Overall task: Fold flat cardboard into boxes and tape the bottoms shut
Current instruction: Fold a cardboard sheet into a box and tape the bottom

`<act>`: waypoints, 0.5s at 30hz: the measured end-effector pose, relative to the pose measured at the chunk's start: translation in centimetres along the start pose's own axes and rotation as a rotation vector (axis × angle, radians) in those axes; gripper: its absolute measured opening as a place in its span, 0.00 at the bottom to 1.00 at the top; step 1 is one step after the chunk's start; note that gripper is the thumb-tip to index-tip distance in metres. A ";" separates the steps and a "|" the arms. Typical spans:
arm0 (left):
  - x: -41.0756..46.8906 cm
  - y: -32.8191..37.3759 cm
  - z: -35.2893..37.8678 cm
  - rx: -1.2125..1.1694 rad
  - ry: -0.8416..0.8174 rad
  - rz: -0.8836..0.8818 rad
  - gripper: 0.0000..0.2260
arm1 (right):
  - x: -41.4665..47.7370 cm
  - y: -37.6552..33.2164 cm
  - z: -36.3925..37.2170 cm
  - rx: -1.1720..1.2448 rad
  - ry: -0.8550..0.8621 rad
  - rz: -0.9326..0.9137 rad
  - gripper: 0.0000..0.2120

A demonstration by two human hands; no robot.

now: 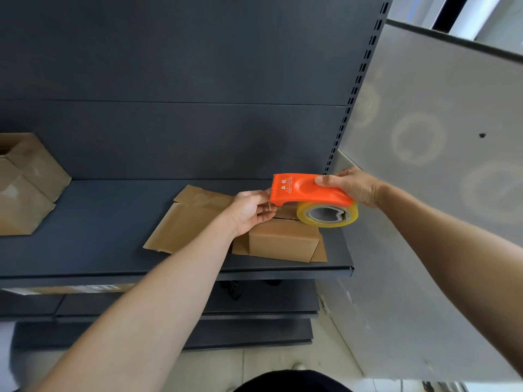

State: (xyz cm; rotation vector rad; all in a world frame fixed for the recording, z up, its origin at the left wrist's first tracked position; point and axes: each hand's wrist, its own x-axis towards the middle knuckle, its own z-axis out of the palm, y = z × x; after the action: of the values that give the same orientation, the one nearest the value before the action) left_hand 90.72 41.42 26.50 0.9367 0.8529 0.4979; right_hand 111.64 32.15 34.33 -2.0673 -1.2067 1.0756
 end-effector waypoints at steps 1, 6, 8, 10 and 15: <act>0.0 -0.1 -0.1 0.010 0.022 0.006 0.04 | 0.0 -0.2 0.0 -0.020 -0.004 -0.002 0.15; 0.4 -0.8 0.3 0.037 0.129 0.049 0.09 | 0.0 -1.4 0.3 -0.116 -0.056 -0.005 0.22; 0.5 -1.0 0.5 0.045 0.181 0.070 0.12 | -0.2 -1.8 0.5 -0.143 -0.078 -0.006 0.28; 0.9 -1.2 0.3 0.032 0.232 0.083 0.14 | -0.5 -1.7 0.2 -0.172 -0.079 -0.004 0.28; 1.0 -1.9 0.9 -0.083 0.330 0.095 0.16 | -1.3 -1.4 -1.1 -0.261 -0.074 0.034 0.28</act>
State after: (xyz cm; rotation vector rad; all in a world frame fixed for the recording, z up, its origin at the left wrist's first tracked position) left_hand 92.04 40.69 24.77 0.8329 1.0789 0.7792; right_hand 111.52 31.68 36.49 -2.2662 -1.4182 1.0667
